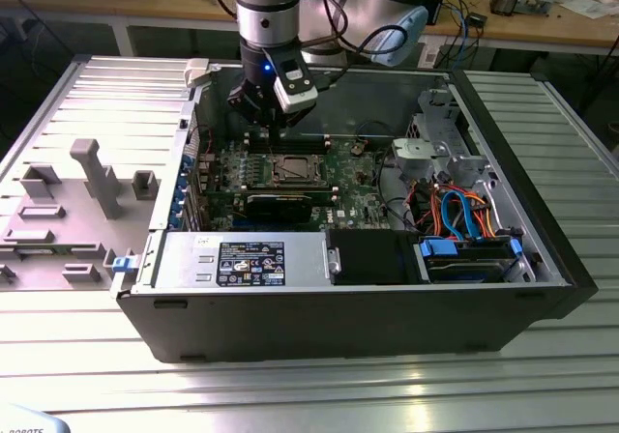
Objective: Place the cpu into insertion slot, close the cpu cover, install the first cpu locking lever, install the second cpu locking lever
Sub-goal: 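Install the first cpu locking lever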
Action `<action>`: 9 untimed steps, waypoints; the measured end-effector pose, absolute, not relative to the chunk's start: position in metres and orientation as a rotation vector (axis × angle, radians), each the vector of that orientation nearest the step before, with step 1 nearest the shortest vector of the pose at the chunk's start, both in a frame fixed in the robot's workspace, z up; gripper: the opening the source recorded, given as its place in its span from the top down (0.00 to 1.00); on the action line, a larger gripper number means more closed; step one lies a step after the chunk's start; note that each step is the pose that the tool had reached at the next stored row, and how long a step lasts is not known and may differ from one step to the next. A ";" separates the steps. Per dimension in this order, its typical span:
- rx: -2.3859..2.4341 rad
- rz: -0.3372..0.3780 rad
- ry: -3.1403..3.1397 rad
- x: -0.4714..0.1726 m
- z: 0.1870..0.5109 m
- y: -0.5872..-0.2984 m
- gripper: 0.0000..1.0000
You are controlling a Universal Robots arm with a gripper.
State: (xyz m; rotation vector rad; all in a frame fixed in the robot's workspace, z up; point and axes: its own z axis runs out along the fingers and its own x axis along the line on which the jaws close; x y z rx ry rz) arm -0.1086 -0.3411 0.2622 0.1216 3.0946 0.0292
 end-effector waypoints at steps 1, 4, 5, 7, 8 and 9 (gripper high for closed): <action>0.122 0.029 3.093 -0.113 0.262 -0.341 0.89; 0.121 0.030 3.090 -0.124 0.262 -0.341 0.89; 0.121 0.030 3.089 -0.127 0.262 -0.341 0.89; 0.121 0.030 3.088 -0.135 0.262 -0.340 0.89; 0.121 0.030 3.087 -0.137 0.262 -0.339 0.89; 0.120 0.030 3.087 -0.139 0.262 -0.339 0.89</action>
